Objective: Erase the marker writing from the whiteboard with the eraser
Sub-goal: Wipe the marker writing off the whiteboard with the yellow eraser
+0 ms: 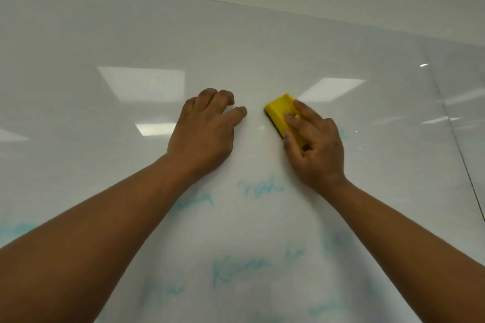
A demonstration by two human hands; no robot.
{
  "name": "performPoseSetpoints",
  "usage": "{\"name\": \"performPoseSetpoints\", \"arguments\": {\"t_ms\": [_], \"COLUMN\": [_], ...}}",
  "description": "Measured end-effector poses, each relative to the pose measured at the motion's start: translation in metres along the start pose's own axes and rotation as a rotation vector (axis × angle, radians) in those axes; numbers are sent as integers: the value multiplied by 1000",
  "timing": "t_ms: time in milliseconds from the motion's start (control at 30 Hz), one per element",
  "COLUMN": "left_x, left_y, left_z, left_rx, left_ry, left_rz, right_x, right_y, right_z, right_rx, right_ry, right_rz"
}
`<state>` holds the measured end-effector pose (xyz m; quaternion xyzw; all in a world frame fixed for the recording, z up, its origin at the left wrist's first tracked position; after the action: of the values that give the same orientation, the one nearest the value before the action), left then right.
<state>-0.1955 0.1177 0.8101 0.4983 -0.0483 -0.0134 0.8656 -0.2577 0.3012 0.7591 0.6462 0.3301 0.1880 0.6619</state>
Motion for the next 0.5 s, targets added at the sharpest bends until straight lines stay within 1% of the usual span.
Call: {"name": "performPoseSetpoints", "arguments": {"t_ms": [33,100,133,167,267,300,400,433,467,500], "left_x": [-3,-11,-15,-20,-36,-40,-50,-53,-56,-58], "left_y": [4,11,14,18,29,34,49,52,53,54], "left_z": [-4,-17,-26,-36,-55,-59,-71,-73,-76,-79], "left_rx": [-2,-12,-22,-35,-67,-66,-42,-29,-21,-18], "left_ry": [-18,-60,-69,-63,-21,-19,-25,-23,-17,-9], "left_rz": [14,45,49,47,40,35,28,29,28,28], "right_x": [6,18,20,19,14,20,38,37,36,34], "right_y": [5,15,16,14,4,5,11,10,7,4], "right_z": [-18,-55,-65,-65,-57,-68,-122,-127,-125,-119], "right_rx": [-55,-242,-293,-279,-36,-32,-273,-300,-268,-197], "right_ry": [3,44,60,56,69,87,182,191,175,149], "right_rz": [-11,-79,-93,-81,8,2,-82,-77,-44,-3]}}
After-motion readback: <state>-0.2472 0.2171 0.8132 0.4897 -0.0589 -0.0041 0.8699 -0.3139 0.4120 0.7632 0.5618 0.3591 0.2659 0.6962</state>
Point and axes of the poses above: each hand's wrist, its own y-axis towards the middle knuckle, its own x-axis out of the back of the hand, z = x × y, the point moved 9 cm from there along y, towards the middle knuckle, and after that the axes turned 2 degrees about z, right-handed, at the moved point
